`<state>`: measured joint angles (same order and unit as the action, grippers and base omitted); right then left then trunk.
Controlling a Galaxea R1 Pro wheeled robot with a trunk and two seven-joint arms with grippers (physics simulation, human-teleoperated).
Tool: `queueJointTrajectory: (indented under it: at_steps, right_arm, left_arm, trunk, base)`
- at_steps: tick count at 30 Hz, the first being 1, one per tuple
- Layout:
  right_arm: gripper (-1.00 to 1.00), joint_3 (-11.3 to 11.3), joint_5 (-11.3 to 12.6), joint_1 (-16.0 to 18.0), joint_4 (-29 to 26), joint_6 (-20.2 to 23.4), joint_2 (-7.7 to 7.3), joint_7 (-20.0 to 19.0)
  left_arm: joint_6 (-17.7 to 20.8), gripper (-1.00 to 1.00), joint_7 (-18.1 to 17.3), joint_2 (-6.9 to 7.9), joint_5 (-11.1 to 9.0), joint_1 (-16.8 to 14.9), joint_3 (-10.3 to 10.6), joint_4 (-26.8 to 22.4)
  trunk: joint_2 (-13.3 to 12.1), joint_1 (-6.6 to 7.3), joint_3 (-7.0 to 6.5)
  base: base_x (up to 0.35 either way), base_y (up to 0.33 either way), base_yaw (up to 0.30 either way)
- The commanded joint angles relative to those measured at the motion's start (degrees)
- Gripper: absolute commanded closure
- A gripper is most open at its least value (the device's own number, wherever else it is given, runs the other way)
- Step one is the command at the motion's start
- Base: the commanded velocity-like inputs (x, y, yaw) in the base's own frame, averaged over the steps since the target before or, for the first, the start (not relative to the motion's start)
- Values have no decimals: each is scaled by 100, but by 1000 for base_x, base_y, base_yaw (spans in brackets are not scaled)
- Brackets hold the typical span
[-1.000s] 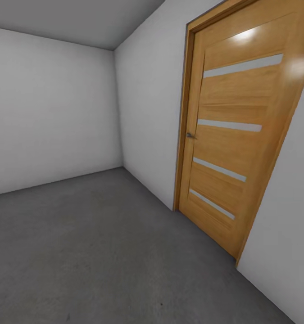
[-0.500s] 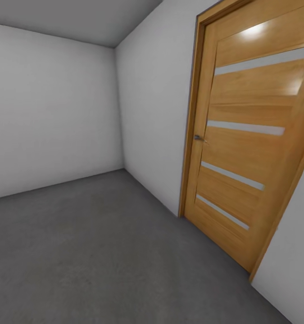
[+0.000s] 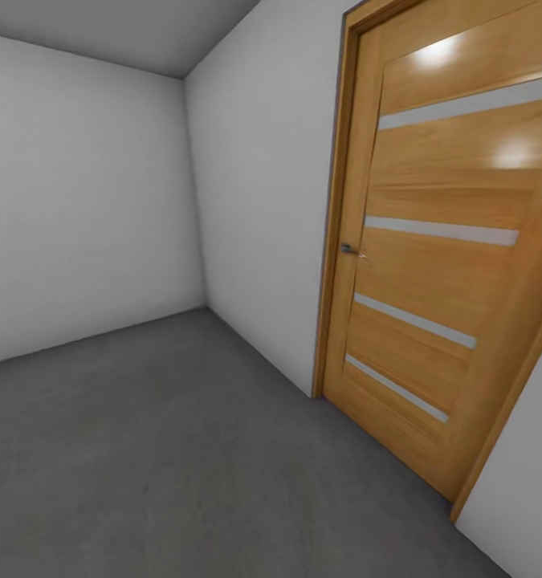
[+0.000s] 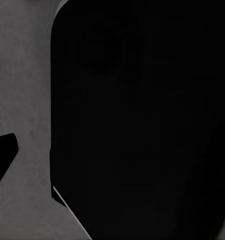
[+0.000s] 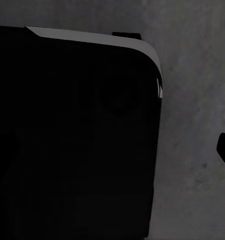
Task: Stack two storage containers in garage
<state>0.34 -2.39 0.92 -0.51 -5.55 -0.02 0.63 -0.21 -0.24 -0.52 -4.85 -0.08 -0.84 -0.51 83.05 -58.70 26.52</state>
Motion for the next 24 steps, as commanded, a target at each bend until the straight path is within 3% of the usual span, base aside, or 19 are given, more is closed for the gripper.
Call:
queueJointTrajectory:
  at_steps: [1,24]
  right_arm:
    - [-100,1,-25,5,7,-18,-3,7]
    - [-100,10,-25,5,7,-17,-7,7]
  left_arm:
    - [-3,-100,-2,-1,-51,-1,-4,-2]
    - [-5,-100,-2,-2,-51,-1,-4,-2]
  trunk:
    - [3,-3,6]
    - [3,-3,6]
  base:
    - [324,103,-243]
    - [324,100,-247]
